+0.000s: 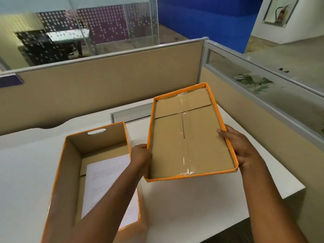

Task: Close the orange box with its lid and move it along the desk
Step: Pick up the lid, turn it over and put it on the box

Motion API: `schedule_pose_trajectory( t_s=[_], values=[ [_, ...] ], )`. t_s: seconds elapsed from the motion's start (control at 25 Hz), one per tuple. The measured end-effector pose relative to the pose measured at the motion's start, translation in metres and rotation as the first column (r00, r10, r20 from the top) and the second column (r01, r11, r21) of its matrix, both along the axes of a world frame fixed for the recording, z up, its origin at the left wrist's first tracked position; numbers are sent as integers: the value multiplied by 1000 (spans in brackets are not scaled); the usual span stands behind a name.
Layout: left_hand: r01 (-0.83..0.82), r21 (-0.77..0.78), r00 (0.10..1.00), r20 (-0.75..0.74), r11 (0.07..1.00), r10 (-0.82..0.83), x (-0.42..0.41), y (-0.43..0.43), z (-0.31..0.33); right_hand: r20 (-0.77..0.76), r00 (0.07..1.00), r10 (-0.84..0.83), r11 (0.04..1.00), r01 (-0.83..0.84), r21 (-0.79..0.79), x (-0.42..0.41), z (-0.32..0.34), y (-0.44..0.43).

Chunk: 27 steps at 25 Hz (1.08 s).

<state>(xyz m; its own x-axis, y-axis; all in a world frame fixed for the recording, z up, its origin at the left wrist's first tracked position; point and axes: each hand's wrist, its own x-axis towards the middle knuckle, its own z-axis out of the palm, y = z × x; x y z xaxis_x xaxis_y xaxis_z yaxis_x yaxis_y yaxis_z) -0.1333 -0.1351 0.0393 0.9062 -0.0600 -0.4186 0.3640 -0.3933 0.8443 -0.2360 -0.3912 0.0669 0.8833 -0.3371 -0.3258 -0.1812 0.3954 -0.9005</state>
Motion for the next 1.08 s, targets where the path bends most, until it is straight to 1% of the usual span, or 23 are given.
schedule_pose_trajectory(
  t_s=[0.08, 0.12, 0.2, 0.24, 0.28, 0.32, 0.4, 0.44, 0.48, 0.56, 0.6, 0.68, 0.72, 0.84, 0.92, 0.96, 1.0, 1.04, 1.08],
  values=[
    [30, 17, 998, 51, 999, -31, 3, 9, 6, 27, 1000, -14, 999, 15, -36, 3, 15, 12],
    [12, 16, 994, 112, 1000, -13, 5, 13, 15, 50, 999, -13, 997, 16, -75, 7, 27, 21],
    [32, -3, 961, 276, 999, -30, 6, 15, 43, 82, 997, 8, 977, 10, -214, 16, 52, 46],
    [89, -25, 937, 341, 996, -75, 4, 15, 61, 67, 998, 8, 952, 13, -306, 21, 64, 63],
    [152, -64, 919, 376, 986, -117, 1, 16, 81, 34, 999, 4, 915, 10, -402, 27, 76, 83],
    [214, -118, 917, 365, 970, -158, -2, 16, 100, -11, 1000, -3, 863, -3, -506, 32, 86, 103],
    [299, -288, 945, 224, 909, -240, -7, 17, 127, -103, 994, -27, 702, -55, -710, 37, 102, 148],
    [319, -360, 946, 170, 877, -275, -7, 23, 133, -99, 995, -22, 620, -64, -782, 36, 107, 177],
    [329, -408, 944, 155, 851, -291, -8, 30, 136, -51, 999, 13, 573, -49, -818, 32, 107, 203],
    [287, -440, 957, 181, 851, -229, -8, 47, 134, 78, 990, 119, 566, -3, -824, 24, 99, 244],
    [244, -436, 965, 194, 866, -174, -8, 58, 132, 102, 982, 157, 567, -5, -824, 23, 94, 258],
    [175, -439, 978, 177, 881, -106, -7, 79, 123, 62, 973, 223, 538, -70, -840, 25, 87, 276],
    [152, -447, 983, 162, 881, -87, -6, 90, 120, 28, 966, 258, 540, -121, -833, 27, 86, 281],
    [48, -502, 994, 105, 864, 6, 0, 119, 107, -84, 916, 393, 574, -316, -755, 29, 82, 294],
    [-13, -522, 993, 91, 853, 70, 3, 136, 101, -96, 898, 430, 617, -369, -695, 31, 79, 297],
    [-33, -518, 992, 89, 855, 92, 5, 145, 98, -49, 906, 420, 667, -345, -660, 32, 78, 296],
    [-49, -520, 992, 73, 853, 102, 7, 155, 95, 18, 929, 369, 726, -276, -630, 32, 76, 293],
    [-55, -528, 995, 45, 847, 93, 7, 165, 93, 64, 959, 275, 747, -171, -643, 33, 74, 287],
    [-50, -548, 997, 23, 835, 75, 9, 177, 91, 81, 984, 162, 704, -58, -708, 36, 69, 276]
  ],
)
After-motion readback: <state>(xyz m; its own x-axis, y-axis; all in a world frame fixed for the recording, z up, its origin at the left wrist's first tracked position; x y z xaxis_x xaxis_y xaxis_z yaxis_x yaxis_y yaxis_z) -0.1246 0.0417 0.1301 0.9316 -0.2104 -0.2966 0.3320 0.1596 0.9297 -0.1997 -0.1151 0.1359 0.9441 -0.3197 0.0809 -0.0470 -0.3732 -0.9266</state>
